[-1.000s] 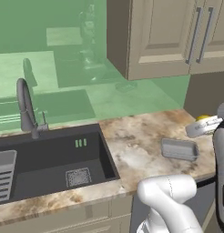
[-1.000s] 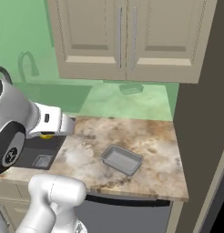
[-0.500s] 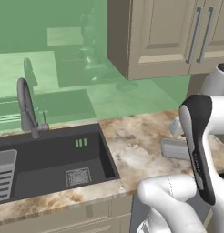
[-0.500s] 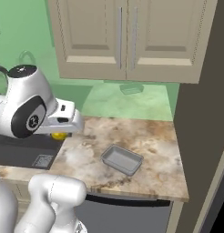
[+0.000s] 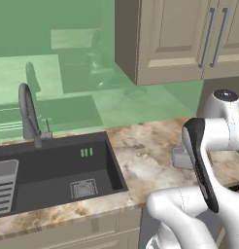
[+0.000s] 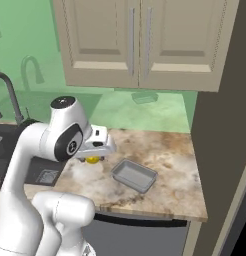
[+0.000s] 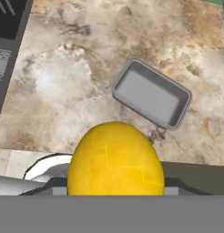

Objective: Take the lemon and potato out of the freezer and place them in the tupperware container on the counter. Then put the tupperware containing the vegetables back in the freezer.

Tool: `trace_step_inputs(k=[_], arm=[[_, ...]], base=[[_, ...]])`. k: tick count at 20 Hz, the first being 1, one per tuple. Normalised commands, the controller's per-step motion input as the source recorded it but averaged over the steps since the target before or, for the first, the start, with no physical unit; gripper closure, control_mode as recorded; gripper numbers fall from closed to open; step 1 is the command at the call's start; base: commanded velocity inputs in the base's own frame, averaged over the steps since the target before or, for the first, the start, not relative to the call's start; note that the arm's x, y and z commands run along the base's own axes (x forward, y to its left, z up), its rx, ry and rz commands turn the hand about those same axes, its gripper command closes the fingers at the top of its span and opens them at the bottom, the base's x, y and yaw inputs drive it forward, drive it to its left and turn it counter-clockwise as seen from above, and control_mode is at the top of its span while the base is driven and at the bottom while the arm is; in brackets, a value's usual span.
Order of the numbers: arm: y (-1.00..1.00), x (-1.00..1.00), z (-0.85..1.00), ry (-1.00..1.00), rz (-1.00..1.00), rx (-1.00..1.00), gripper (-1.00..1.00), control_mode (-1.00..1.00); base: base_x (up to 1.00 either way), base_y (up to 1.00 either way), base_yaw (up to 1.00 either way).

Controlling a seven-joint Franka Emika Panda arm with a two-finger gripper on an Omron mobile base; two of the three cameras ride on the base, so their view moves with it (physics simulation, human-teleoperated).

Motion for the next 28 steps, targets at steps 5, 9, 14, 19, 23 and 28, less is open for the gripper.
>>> trace_step_inputs(k=[5, 9, 14, 19, 23, 28], arm=[[-0.79, 0.68, -0.55, 0.00, 0.00, 0.00, 1.00, -1.00], [-0.39, 0.57, -0.24, 0.05, 0.00, 0.02, 1.00, -1.00], [-0.12, 0.44, -0.27, 0.01, 0.00, 0.01, 1.00, -1.00], [-0.01, 0.40, -0.42, 0.00, 0.00, 0.00, 1.00, -1.00], [0.00, 0.41, -0.56, 0.02, 0.00, 0.00, 1.00, -1.00], [-0.06, 0.38, -0.51, 0.02, 0.00, 0.00, 1.00, -1.00]], base=[[0.00, 0.00, 0.00], [0.00, 0.00, 0.00], [0.00, 0.00, 0.00], [0.00, 0.00, 0.00], [0.00, 0.00, 0.00], [0.00, 0.00, 0.00]])
